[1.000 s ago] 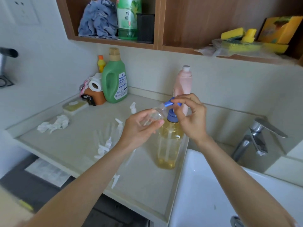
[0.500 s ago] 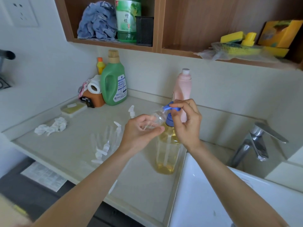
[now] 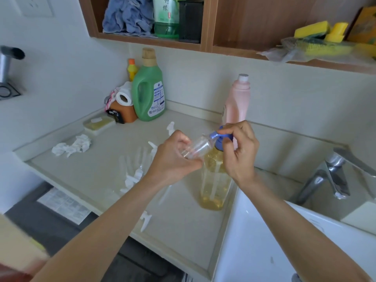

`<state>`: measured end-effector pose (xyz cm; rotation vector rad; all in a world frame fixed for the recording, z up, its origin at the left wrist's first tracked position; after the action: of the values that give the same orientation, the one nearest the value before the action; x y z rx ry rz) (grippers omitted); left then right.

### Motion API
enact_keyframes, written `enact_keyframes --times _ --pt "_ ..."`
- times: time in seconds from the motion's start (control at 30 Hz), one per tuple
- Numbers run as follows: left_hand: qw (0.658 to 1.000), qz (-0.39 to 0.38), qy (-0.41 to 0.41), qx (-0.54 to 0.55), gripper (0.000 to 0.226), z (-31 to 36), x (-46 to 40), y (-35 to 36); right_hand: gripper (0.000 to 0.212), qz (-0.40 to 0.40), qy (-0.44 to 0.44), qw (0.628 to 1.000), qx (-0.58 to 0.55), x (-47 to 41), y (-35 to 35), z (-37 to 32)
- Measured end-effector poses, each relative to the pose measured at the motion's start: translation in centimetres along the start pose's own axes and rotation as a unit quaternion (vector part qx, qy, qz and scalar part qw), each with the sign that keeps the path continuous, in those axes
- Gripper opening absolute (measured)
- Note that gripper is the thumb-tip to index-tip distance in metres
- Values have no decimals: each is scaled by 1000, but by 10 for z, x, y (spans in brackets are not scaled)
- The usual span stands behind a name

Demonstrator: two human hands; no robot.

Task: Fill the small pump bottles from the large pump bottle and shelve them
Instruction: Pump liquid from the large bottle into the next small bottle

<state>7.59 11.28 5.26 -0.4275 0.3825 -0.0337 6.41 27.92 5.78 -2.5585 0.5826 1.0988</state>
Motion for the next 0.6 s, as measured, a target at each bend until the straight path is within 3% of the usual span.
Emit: enact_keyframes --times 0.17,0.47,0.6 --pt "999 -3 13 31 37 3 3 -3 30 -2 -16 999 34 2 -2 -8" --pt "989 37 0 144 36 16 13 -5 33 -94 -30 992 79 -26 -19 -19" --pt "988 30 -1 154 40 14 14 -2 34 -76 -28 994 72 -9 -17 -15"
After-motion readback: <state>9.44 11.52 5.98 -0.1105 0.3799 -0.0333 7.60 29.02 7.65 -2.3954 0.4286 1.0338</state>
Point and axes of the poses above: each hand's wrist, its own x-axis away from the middle knuckle, its own y-axis out of the palm, z = x × y, the point moved 3 cm from there along -x, towards the middle knuckle, and after that the axes turned 12 degrees about y, right-handed, at the moved point
